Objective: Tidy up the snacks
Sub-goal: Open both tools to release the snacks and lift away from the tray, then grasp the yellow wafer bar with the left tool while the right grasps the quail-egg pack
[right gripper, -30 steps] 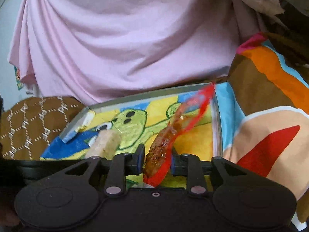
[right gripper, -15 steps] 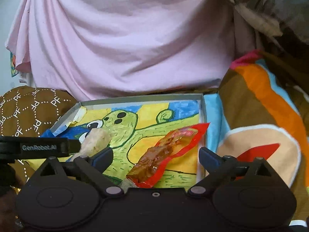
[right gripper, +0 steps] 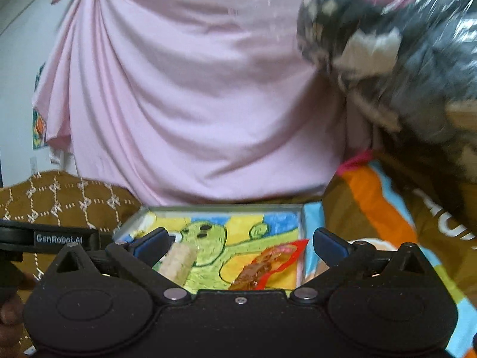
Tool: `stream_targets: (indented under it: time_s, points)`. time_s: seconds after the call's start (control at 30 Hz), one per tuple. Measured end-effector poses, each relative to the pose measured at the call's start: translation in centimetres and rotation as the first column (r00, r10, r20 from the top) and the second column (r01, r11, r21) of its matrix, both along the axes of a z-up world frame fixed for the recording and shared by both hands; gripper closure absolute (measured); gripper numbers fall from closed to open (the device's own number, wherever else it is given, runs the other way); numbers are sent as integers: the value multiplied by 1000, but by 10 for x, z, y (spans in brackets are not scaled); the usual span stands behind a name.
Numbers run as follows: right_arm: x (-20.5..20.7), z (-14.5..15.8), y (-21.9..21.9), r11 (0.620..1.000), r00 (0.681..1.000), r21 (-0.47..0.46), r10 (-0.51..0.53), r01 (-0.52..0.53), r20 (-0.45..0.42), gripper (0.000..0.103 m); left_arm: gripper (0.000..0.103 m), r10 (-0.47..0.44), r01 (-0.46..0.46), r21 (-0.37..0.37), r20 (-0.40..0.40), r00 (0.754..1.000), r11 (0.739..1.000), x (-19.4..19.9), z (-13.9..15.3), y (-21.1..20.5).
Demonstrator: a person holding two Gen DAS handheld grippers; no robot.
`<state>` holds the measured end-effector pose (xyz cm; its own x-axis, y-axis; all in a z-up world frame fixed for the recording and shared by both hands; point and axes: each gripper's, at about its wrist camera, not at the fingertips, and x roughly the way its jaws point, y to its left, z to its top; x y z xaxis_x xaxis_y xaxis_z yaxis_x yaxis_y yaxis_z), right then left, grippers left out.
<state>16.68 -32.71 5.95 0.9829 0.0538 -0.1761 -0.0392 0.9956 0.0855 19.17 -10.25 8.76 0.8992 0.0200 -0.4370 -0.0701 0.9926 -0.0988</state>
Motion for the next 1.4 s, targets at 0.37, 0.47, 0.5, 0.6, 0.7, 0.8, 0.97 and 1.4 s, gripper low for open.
stream_targets:
  time_s: [0.37,0.47,0.5,0.6,0.7,0.8,0.97,1.4]
  points:
    - [-80,8,17,999,997,21,-43,41,72,1,0,-34,32,47,36,999,998,-75,-7,27]
    - [-102,2,21,998,996,18,-64,63,58,1,0,-42,40,57,34,999,998,-94,-11,33]
    - [-110,0,21,997,996,21,-71,70,49,1,0,-46,44,61,32,998,997,-99,-13,36]
    - [-131,-7,22,996,997,29,-81,80,8,1,0,-61,60,70,12,998,996,-116,-21,43]
    - [-149,-14,27,995,994,29,-96,98,-58,1,0,-81,83,67,-19,996,994,-128,-30,52]
    - [-164,-21,33,994,988,29,-105,109,-118,1,0,-122,124,57,-41,992,991,-141,-41,60]
    - [-179,-31,42,993,974,33,-105,114,-201,1,0,-150,157,69,-88,985,985,-152,-59,68]
    - [-154,-62,66,999,911,-29,-35,25,-411,1,0,-248,267,46,-250,936,963,-133,-98,76]
